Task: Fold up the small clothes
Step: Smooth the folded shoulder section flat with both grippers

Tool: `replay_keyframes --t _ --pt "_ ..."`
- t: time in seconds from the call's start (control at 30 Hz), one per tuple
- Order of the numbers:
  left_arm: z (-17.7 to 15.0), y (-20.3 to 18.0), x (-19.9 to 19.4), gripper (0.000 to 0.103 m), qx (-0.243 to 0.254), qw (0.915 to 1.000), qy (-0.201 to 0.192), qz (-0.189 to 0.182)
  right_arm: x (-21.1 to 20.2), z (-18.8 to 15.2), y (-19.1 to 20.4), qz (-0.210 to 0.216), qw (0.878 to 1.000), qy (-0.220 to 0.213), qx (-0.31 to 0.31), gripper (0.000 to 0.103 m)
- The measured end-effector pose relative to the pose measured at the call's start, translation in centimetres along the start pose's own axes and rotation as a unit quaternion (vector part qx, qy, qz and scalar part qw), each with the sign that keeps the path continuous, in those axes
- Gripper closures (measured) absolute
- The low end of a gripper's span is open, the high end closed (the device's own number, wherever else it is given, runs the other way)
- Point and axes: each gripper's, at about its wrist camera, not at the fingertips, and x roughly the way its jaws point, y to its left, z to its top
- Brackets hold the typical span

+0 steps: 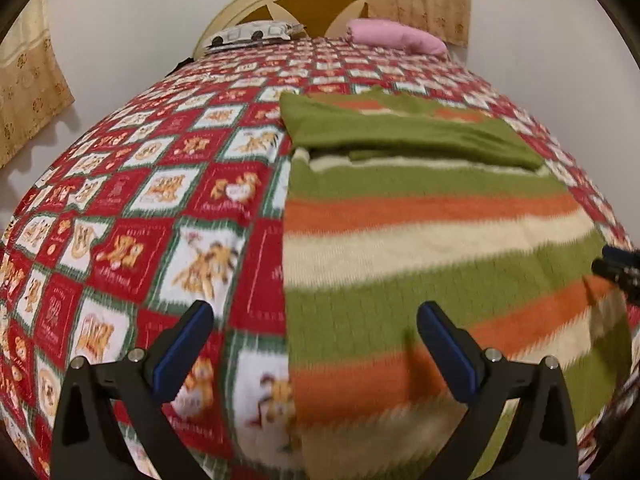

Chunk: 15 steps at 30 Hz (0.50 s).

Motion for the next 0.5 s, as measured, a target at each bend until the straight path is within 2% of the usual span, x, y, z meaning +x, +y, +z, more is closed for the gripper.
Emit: replay_keyframes --t 0.17,0.3,0.5 --pt "-1.3 0.0 0.0 0.000 0.011 0.9996 0.009 0.026 0.0 -1.8 0.4 0.002 1.000 0.010 -0.001 0.038" --pt "-2.0 0.6 -0.6 0.000 -0.009 0.9999 0.011 0.008 -0.4 -3.0 0.5 -0.001 1.000 0.010 0.003 0.038" --pt "-2.9 0.1 -1.4 0.000 -0.001 1.0000 0.006 0.001 -1.0 -4.2 0.7 -0.001 1.000 0.010 0.009 0.037"
